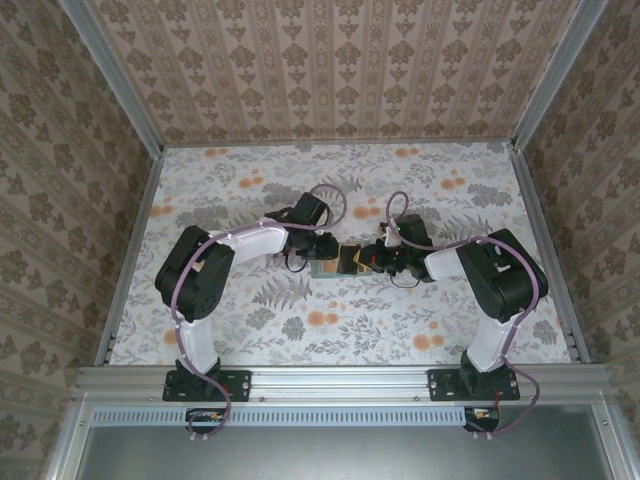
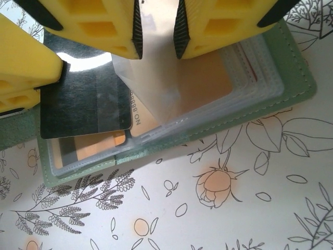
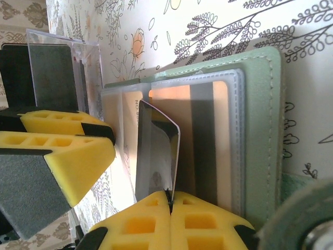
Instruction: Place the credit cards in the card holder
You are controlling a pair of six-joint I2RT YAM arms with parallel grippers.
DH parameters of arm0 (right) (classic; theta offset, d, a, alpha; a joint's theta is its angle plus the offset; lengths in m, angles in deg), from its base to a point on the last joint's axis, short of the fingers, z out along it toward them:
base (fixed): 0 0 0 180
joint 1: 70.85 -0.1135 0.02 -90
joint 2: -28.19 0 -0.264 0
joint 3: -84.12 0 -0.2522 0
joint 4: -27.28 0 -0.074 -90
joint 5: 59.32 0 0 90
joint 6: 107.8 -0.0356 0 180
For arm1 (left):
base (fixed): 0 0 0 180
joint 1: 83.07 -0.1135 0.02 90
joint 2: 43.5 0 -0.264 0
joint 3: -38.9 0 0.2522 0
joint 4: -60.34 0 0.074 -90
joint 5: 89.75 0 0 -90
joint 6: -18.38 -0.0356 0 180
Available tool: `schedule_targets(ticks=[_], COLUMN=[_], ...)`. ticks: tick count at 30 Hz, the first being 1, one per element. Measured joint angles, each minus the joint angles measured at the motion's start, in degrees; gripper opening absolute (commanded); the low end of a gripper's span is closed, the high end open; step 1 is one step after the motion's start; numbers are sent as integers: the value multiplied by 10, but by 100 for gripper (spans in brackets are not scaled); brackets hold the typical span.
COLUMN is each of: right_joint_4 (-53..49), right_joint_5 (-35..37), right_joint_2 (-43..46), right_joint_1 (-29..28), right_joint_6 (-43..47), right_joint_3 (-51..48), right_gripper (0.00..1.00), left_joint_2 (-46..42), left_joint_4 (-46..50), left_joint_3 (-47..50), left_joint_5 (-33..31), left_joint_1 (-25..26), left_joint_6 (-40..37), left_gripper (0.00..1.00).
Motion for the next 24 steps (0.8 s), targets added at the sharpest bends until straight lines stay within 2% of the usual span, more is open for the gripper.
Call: schedule_targets(ticks=[5,10,24], right_joint_4=[-1,-5,-17], right_joint_5=[0,0,0], right_joint_2=[0,0,0], right_joint_1=[0,0,0], right_joint_6=[6,12,23], right_joint_3=[0,0,1], right_gripper=[0,0,0], left_joint_2=[-17,-28,-54], left_joint_4=[-6,18,5], left_joint_3=[13,17,41], left_joint_5=[-13,-54,-72], left_joint_1=[3,-2,-2], left_joint_6=[3,4,5], left_gripper=[44,45,58])
